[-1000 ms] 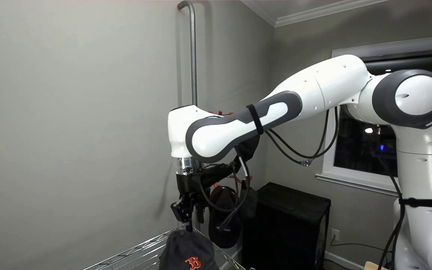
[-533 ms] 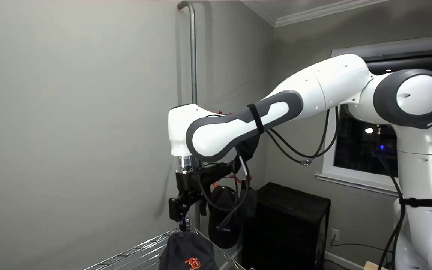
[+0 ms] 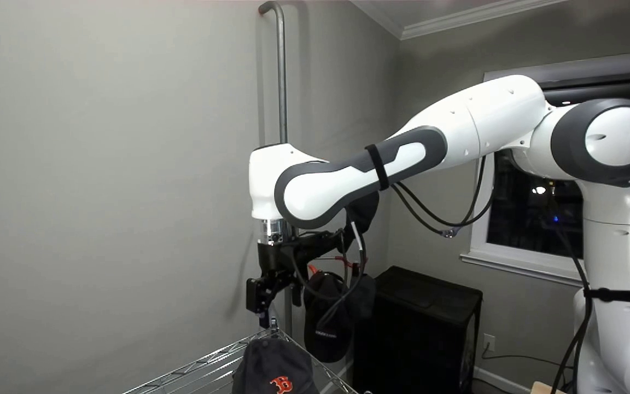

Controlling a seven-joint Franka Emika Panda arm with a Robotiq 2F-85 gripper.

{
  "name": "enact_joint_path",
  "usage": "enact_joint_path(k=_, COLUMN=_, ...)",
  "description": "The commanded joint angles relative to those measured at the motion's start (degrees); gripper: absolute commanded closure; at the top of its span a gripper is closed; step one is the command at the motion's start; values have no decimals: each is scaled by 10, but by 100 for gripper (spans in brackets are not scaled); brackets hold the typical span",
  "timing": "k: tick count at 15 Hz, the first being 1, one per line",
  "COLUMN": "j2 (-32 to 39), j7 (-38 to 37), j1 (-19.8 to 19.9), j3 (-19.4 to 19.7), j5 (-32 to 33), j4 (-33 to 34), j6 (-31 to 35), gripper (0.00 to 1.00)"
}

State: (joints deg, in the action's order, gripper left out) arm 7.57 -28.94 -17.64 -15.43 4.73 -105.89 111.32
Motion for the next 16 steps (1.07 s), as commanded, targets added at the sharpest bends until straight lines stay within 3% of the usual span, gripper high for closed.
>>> enact_joint_path(k=1, j2=-33, j7=6, j1=0, j3=4, j5=-17, j4=-25, j6=8, gripper=0)
enact_joint_path(k=7, j2=-91, j7=-45, j1=2, j3=1, j5=-20, j4=-68, j6=42, gripper=0)
enact_joint_path(k=16, j2=-212, j7=-126, j1=16, j3=-7, j5=-53, j4=-195, j6=120, gripper=0)
